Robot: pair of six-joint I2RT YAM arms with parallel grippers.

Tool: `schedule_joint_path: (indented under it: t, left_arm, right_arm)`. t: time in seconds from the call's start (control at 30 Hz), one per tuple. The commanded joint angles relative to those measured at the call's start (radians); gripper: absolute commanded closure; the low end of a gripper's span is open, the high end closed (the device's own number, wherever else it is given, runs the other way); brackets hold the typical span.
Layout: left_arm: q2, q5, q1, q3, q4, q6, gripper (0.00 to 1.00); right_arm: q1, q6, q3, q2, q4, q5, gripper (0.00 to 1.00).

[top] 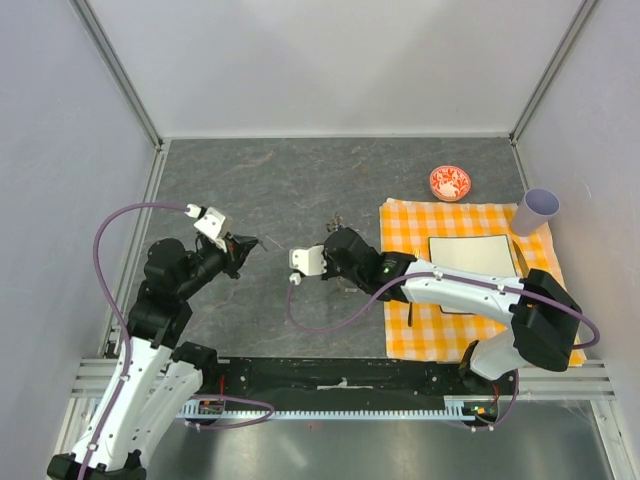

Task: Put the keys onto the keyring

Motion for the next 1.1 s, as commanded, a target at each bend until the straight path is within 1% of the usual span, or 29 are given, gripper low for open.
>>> schedule_joint_path:
  t: [0.0,0.07,0.17,0.2,0.37,0.47,0.73,0.83,0.87,0.93,1.07]
  left_arm:
    - [-0.030,-0.135,0.000,0.029,0.010,-0.015,0.98]
    - [-0.060,-0.172,0.000,0.022,-0.013,-0.011,0.98]
    - [-0.114,-0.224,0.000,0.002,-0.034,-0.004,0.98]
    - [-0.126,-0.238,-0.002,-0.006,-0.038,-0.003,0.98]
    - [-0.192,-0.279,0.000,-0.020,-0.044,0.002,0.98]
    - [-0.211,-0.299,-0.002,-0.023,-0.048,0.002,0.98]
    - [-0.214,-0.278,-0.007,-0.029,-0.041,0.000,0.98]
    - [-0.209,-0.276,-0.005,-0.027,-0.042,0.002,0.98]
    - [-0.205,-0.275,-0.005,-0.027,-0.042,0.000,0.98]
    - [-0.202,-0.273,-0.005,-0.027,-0.041,0.002,0.98]
    - [-0.199,-0.269,-0.005,-0.026,-0.042,0.000,0.98]
  right_arm:
    - [-0.018,-0.084,0.052,-0.009,-0.062,0.164,1.00]
    - [-0.017,-0.081,0.060,0.021,-0.080,0.131,1.00]
    - [-0.003,-0.065,0.078,0.117,-0.065,0.042,1.00]
    - [0.002,-0.061,0.086,0.183,-0.057,0.027,1.00]
    - [0.045,-0.039,0.124,0.391,0.011,-0.067,1.00]
    - [0.060,-0.022,0.150,0.439,0.019,-0.139,1.00]
    - [0.063,0.040,0.173,0.456,-0.017,-0.285,0.93]
    - [0.063,0.063,0.181,0.456,-0.039,-0.312,0.87]
    - [0.063,0.074,0.184,0.453,-0.051,-0.316,0.84]
    - [0.063,0.083,0.184,0.446,-0.056,-0.316,0.82]
    - [0.051,0.103,0.183,0.426,-0.064,-0.317,0.73]
